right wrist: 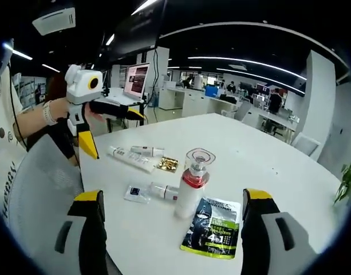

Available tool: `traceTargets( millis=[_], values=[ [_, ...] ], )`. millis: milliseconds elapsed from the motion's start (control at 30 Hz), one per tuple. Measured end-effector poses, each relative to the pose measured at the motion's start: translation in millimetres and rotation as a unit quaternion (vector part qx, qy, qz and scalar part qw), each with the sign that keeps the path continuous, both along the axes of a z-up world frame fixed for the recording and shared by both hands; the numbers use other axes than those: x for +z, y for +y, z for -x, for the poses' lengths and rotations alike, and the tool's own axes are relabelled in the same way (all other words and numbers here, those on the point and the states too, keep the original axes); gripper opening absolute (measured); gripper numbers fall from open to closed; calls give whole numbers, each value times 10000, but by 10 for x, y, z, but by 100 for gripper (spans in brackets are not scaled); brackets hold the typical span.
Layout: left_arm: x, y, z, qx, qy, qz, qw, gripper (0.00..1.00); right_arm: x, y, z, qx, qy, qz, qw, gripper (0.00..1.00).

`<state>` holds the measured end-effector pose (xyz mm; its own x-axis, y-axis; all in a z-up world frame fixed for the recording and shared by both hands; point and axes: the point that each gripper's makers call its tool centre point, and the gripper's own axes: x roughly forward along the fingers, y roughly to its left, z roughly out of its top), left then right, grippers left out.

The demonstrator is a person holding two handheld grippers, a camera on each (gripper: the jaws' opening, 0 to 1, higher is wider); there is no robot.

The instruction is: Arrange the skincare products in the storage area until every visible bottle or jar stands upright without overlapping.

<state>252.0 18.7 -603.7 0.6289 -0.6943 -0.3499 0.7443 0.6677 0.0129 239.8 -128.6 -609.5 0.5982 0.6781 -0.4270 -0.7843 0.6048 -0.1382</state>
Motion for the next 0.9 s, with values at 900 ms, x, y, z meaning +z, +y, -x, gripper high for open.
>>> traceTargets(
  millis=[900],
  values=[
    [-72,270,294,493,59,60,9987,99,-127,-81,97,-162,-58,389,9991,100]
  ],
)
